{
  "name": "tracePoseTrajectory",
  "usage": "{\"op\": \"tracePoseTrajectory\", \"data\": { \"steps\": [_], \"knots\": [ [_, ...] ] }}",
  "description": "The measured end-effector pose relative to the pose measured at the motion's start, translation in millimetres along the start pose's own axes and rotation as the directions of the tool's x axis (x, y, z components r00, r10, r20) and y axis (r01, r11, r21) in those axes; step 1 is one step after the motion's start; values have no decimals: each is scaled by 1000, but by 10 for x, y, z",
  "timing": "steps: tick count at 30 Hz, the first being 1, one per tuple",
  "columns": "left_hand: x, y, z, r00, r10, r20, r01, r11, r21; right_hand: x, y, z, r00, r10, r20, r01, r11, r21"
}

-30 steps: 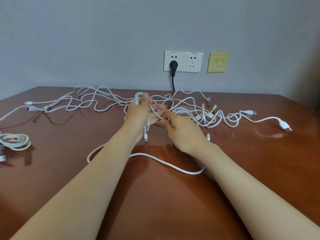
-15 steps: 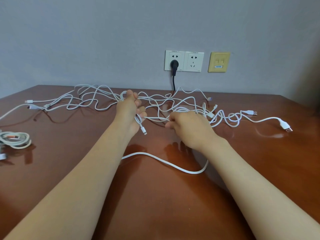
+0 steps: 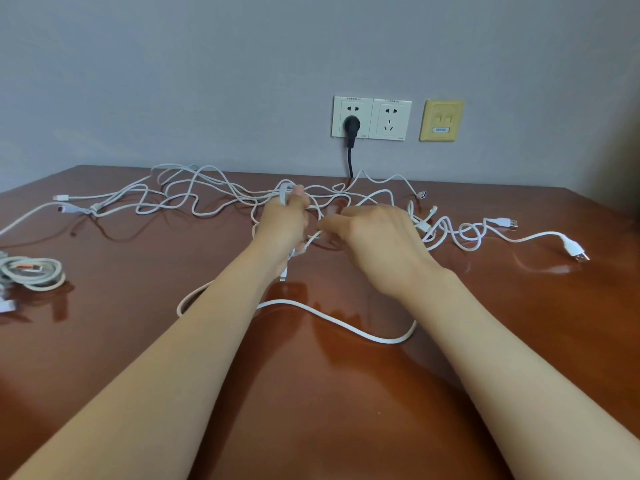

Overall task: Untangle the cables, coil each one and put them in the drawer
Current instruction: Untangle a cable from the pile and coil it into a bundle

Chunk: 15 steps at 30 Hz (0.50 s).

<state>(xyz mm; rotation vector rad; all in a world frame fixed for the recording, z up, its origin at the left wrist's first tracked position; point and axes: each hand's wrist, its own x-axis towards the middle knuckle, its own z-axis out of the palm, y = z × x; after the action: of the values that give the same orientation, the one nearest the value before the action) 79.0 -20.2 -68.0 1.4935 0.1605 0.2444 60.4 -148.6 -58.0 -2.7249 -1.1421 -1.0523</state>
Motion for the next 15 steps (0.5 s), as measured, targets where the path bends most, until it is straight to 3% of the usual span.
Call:
{"op": "tracePoseTrajectory", "data": {
  "steps": [2,4,7,12,15],
  "knots": [
    [-24,-13,34,998,-25,60,20,996,84,-2,-28,36,1000,12,10,-13,996,92],
    [-61,-4,48,986,-83,143,70,993,97,6,-45,16,986,126,108,-144,973,178],
    [-119,16,51,946,-152,287,128,987,102,-8,13,36,959,254,124,-280,914,294],
    [-181,22,78,856,-237,459,107,951,291,-48,107,7,917,362,169,-397,872,286],
    [-211,50,71,761,-320,565,121,924,362,-66,200,72,930,329,166,-368,848,382]
  ]
}}
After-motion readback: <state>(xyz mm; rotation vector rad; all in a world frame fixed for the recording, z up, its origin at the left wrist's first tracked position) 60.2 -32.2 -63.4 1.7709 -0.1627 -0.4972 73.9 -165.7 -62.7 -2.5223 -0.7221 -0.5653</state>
